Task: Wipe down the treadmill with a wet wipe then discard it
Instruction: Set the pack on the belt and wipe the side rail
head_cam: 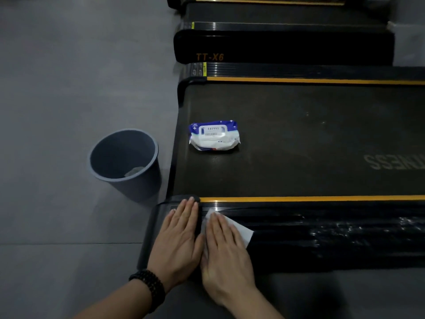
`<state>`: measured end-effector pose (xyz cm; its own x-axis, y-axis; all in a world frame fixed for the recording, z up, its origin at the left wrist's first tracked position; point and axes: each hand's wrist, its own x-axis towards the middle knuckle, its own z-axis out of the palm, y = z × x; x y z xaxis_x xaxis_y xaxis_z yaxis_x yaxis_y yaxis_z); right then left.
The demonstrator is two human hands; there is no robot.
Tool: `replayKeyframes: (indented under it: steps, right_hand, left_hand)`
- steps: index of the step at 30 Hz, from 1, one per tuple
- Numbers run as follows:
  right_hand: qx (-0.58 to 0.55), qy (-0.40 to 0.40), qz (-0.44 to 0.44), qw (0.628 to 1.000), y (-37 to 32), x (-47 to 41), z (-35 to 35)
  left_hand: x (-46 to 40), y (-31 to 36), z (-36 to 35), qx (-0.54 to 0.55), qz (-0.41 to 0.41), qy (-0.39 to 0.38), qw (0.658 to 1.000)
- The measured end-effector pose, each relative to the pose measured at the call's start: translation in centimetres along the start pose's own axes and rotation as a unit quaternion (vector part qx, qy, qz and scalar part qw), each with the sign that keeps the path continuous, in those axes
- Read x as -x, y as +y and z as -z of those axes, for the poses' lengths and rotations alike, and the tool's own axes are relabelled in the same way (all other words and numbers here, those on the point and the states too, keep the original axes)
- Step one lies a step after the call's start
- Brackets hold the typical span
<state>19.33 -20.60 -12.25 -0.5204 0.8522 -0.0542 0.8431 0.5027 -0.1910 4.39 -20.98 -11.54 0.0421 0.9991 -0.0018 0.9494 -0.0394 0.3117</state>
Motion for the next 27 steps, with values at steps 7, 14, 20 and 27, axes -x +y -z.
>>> replayKeyframes:
  steps: [7,14,20,27]
  right_hand:
    - [0.01,-0.005,-0.041,0.999,6.1,2.0,1.4]
    - [0.047,-0.03,-0.179,0.982,16.9,5.8,3.3]
    - [0.01,0.001,-0.129,0.992,7.6,2.6,1.5]
    - [-0.007,-0.005,-0.024,1.0,1.9,0.8,1.2]
  left_hand:
    - [0.1,-0.1,-0.2,-0.004,0.003,0.008,1.0]
    - [-0.1,0.8,0.2,-0.004,0.024,-0.003,1.0]
    - [0.0,1.0,0.3,-0.006,0.031,-0.006,0.999]
    - [-0.1,0.7,0.0,0.001,0.032,-0.01,0.999]
